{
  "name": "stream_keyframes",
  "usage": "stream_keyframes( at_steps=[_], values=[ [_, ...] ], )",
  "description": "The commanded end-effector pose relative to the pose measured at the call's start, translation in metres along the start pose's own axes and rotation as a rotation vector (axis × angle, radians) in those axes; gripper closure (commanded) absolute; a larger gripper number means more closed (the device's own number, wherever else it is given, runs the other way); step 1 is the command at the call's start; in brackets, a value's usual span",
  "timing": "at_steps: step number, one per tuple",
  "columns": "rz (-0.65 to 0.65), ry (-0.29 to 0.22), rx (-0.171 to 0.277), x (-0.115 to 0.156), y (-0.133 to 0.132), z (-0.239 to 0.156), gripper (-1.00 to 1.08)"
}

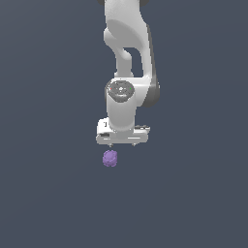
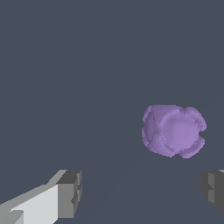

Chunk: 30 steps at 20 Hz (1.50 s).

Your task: Pick up the object and move it to a goal position.

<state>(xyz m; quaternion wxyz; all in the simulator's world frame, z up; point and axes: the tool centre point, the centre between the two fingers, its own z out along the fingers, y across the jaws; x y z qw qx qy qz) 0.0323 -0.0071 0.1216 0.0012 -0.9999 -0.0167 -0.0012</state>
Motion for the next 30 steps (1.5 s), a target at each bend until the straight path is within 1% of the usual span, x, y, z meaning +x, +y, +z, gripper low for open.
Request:
stream_keyframes(
  at_steps=[1, 6, 11, 18, 26, 30],
  values=[
    [0.032, -0.001, 0.0, 0.008, 0.018, 0.01, -0.92],
    [0.077, -0.002, -0.001, 0.019, 0.044, 0.024, -0.92],
    [0.098, -0.002, -0.002, 0.023, 0.056, 0.031, -0.92],
    [0.098, -0.003, -0.003, 0.023, 0.057, 0.038, -0.92],
    [0.099, -0.002, -0.003, 0.022, 0.057, 0.076, -0.92],
    [0.099, -0.002, -0.003, 0.023, 0.057, 0.083, -0.92]
  ],
)
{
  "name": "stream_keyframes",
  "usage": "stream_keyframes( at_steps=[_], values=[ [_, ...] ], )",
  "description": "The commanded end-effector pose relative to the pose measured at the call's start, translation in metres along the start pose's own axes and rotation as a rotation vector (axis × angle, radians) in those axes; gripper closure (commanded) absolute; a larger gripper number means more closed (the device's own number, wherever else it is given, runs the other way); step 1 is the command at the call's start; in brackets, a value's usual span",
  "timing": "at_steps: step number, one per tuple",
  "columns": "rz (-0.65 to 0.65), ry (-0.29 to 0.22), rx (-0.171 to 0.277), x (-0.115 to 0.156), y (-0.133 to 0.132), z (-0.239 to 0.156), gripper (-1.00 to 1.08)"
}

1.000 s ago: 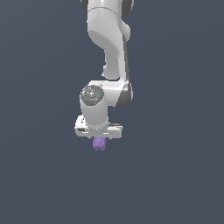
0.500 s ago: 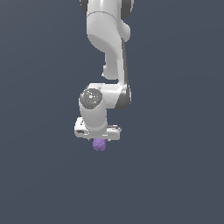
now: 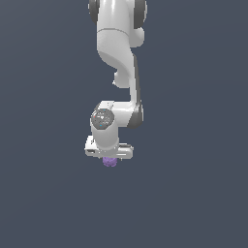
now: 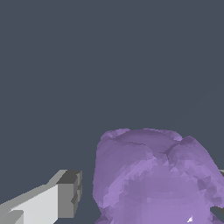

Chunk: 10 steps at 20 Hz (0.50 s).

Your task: Pick up the object and move it to a goal position.

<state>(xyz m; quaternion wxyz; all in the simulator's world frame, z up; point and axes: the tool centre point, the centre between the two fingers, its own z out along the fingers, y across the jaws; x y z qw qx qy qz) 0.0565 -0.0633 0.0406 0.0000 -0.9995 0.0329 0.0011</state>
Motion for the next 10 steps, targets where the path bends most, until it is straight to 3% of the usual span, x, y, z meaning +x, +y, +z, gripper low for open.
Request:
stream_keyframes(
  at_steps=[1, 2, 3, 10],
  values=[
    [0.0, 0.002, 0.0, 0.0014, 0.0, 0.0016, -0.92],
    [0.0, 0.002, 0.0, 0.0016, 0.0, 0.0014, -0.92],
    [0.0, 0.002, 0.0, 0.0016, 0.0, 0.0014, 1.08],
    [0.0, 0.002, 0.0, 0.0016, 0.0, 0.0014, 1.08]
  ],
)
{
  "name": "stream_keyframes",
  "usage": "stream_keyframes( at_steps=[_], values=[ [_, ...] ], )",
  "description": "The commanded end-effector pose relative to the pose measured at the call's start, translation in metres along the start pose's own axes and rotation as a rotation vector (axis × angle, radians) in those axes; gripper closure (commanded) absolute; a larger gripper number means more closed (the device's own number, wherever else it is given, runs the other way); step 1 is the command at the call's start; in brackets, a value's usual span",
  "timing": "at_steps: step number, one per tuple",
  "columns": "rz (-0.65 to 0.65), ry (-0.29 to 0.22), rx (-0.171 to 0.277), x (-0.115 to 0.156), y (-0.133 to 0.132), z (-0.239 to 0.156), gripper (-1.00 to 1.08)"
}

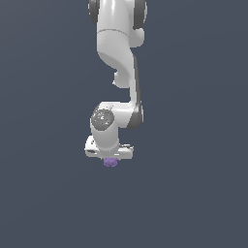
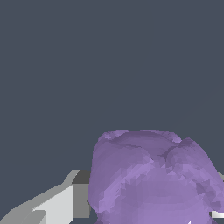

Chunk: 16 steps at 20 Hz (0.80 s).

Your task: Pick up the object and move it to a goal position.

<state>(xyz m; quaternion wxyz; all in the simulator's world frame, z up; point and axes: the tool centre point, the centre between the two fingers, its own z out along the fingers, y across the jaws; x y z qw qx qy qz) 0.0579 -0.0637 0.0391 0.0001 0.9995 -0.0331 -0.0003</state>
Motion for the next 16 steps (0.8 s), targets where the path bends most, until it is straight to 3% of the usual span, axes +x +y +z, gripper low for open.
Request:
stream_keyframes(
  at_steps=[1, 9, 16],
  values=[
    [0.0, 0.0, 0.0, 0.0, 0.0, 0.0, 1.08],
    [0.0, 0.0, 0.0, -0.001, -0.004, -0.011, 1.08],
    [0.0, 0.0, 0.0, -0.006, -0.021, -0.051, 1.08]
  ],
)
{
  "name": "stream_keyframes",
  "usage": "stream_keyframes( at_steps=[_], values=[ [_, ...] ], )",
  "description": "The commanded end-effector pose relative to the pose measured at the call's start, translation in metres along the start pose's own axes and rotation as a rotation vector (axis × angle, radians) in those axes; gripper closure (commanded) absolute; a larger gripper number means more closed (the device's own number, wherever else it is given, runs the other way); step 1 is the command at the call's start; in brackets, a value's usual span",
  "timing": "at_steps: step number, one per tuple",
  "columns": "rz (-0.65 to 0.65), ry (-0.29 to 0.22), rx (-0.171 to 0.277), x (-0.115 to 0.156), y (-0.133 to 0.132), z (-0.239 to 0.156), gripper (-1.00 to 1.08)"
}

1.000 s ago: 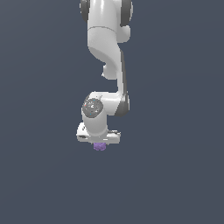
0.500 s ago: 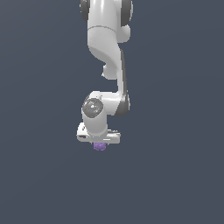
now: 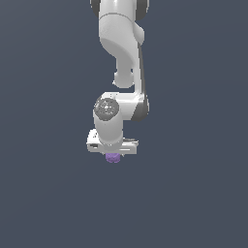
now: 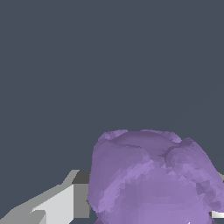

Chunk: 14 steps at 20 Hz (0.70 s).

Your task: Pick up the object and move it to a goal position.

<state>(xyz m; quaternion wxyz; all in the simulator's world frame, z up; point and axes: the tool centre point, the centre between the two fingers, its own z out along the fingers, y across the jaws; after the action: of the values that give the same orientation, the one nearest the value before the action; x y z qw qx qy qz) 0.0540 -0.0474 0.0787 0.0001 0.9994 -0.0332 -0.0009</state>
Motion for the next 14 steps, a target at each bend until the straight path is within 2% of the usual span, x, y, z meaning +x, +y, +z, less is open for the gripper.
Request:
stream_keyframes(
  at_steps=[1, 14],
  values=[
    [-0.001, 0.002, 0.0, -0.002, -0.008, -0.02, 1.08],
    [0.0, 0.002, -0.001, -0.014, -0.061, -0.154, 1.08]
  ],
)
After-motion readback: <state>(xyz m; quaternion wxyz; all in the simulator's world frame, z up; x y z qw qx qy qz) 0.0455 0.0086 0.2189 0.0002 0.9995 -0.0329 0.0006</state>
